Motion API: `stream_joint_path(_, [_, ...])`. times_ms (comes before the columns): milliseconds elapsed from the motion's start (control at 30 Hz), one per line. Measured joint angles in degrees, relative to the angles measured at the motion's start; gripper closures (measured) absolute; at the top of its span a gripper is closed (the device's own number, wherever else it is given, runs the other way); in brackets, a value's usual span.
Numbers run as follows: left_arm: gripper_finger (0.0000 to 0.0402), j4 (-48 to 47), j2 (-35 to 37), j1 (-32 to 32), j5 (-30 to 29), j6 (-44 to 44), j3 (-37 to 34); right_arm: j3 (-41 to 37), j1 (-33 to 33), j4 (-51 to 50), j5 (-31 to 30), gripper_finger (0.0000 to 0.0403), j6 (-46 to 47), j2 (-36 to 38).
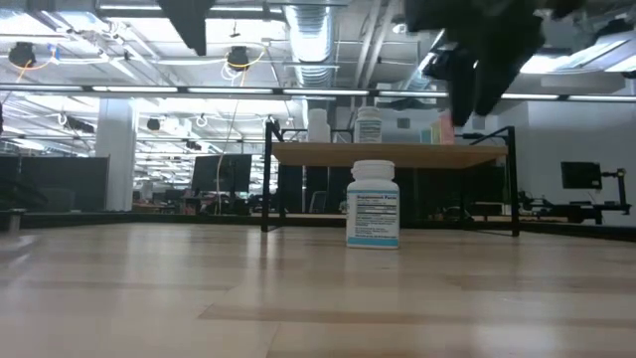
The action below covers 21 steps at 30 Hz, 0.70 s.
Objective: Pick and place medicine bottles onto shelf by color
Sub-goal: Put the white big pill bottle on the shelf
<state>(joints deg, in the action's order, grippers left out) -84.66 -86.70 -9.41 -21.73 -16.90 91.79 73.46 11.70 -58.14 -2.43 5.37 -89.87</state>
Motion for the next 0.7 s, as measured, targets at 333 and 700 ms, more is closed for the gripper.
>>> stream_joint_path(333, [0.0129, 9.14, 8.88, -1.04, 0.92, -12.68, -14.33, 2.04, -2.76, 0.41, 2.53, 0.0132, -1.94, -11.98])
stream_joint_path(700, [0.0129, 9.20, 8.84, -1.22, -1.76, -7.99, -15.52, 3.53, -6.34, 9.11, 2.57, 0.0131, 1.85, -13.41])
